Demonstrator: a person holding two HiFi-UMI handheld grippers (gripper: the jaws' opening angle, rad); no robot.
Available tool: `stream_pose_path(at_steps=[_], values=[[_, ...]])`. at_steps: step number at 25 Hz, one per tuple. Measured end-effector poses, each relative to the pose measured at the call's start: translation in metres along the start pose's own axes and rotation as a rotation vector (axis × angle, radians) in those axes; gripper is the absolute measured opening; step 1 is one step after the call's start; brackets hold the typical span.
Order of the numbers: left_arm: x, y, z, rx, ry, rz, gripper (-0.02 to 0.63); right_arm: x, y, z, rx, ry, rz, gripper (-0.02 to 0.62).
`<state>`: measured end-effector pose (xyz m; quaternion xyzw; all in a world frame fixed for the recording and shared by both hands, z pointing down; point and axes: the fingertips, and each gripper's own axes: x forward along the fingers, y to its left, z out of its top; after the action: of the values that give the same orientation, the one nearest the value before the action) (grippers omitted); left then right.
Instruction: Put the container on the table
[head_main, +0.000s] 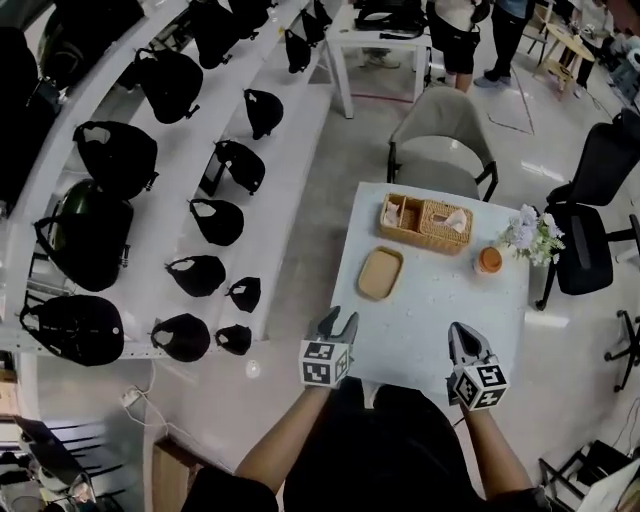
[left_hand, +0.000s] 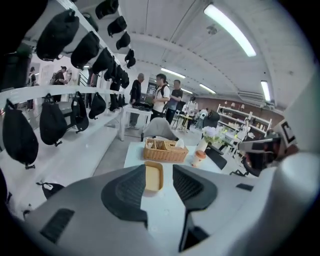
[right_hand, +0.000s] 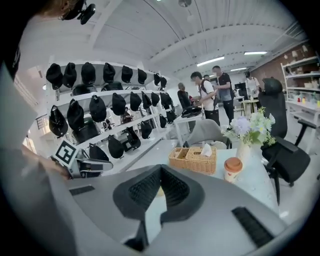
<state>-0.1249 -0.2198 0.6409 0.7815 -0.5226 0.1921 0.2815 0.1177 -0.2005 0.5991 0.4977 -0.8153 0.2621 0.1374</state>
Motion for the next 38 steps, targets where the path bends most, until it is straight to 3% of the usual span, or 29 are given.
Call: stream_pose_path(at_steps=[3, 8, 15, 18, 22, 27, 29, 33, 38], values=[[-0.034, -0.022, -0.001, -0.047, -0.07, 0.003, 0.16, -0.005, 0.004, -0.004, -0.038, -0.003, 0.005, -0.002], [-0.058, -0.065, -0.01, -0.069, -0.099, -0.039, 0.125, -0.025, 0.02, -0.02, -0.014, -0.008, 0.036, -0.002], [-0.088, -0.108, 0.002, 0.052, -0.163, -0.151, 0.024, -0.059, 0.049, -0.033, 0.006, -0.027, 0.018, -0.002], [-0.107, -0.105, 0.005, 0.084, -0.184, -0.159, 0.014, -0.074, 0.063, -0.03, -0.012, -0.054, -0.014, -0.002], [-0.135, -0.085, 0.016, 0.066, -0.235, -0.178, 0.014, -0.101, 0.081, -0.025, -0.061, -0.087, -0.091, -0.002], [-0.17, -0.054, 0.007, 0.164, -0.168, -0.15, 0.012, -0.131, 0.123, -0.021, -0.181, -0.119, -0.205, -0.002], [-0.182, -0.048, -0.001, 0.15, -0.167, -0.171, 0.012, -0.137, 0.14, -0.02, -0.206, -0.127, -0.226, -0.002], [-0.209, -0.055, -0.014, 0.094, -0.198, -0.243, 0.012, -0.156, 0.163, -0.025, -0.156, -0.135, -0.264, -0.002], [-0.232, -0.052, -0.012, 0.105, -0.212, -0.239, 0.011, -0.172, 0.176, -0.03, -0.168, -0.141, -0.273, -0.002]])
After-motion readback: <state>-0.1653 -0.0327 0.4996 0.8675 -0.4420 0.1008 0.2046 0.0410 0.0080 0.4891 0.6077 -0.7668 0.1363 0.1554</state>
